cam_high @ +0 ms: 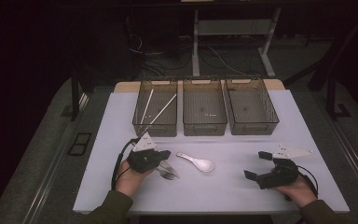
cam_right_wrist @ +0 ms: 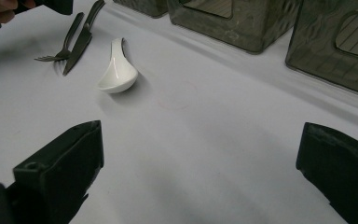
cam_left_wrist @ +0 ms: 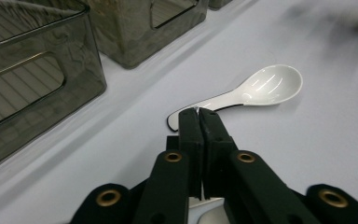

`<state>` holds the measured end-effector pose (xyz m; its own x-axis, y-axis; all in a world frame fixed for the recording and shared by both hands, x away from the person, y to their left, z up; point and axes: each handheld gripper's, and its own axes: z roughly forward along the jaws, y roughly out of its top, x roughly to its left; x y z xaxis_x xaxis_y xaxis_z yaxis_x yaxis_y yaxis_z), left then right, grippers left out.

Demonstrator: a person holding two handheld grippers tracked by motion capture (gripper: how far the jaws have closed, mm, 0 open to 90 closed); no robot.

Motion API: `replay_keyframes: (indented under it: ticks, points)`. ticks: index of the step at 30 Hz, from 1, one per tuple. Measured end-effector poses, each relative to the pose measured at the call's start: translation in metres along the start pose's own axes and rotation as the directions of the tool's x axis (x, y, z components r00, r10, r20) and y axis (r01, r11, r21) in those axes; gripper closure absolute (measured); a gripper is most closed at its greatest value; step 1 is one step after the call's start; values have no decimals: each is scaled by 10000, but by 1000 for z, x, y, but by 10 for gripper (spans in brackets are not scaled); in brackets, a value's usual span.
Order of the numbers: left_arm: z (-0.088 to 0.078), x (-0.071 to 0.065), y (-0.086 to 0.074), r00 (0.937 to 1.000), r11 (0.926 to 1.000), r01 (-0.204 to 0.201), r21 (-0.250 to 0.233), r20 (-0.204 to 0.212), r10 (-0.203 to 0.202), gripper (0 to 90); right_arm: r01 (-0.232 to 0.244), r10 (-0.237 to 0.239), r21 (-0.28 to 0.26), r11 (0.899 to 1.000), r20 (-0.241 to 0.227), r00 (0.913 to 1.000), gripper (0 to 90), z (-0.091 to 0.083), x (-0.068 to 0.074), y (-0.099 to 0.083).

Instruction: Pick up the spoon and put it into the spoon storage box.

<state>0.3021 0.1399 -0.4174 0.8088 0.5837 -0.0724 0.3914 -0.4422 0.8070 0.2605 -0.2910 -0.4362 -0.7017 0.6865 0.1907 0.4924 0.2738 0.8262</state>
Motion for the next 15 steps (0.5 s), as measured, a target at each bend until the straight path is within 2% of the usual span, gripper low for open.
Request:
replay_keyframes:
  ticks: [9, 15]
  points:
    - [25, 9, 11, 9996, 9988, -245, 429, 129, 240, 889, -42, 41, 68, 10000, 25, 10000, 8, 0, 0, 0]
    - [45, 20, 20, 9993, 9966, -338, 758, 156, 327, 890, -28, 28, 67, 10000, 52, 10000, 8, 0, -1, 0]
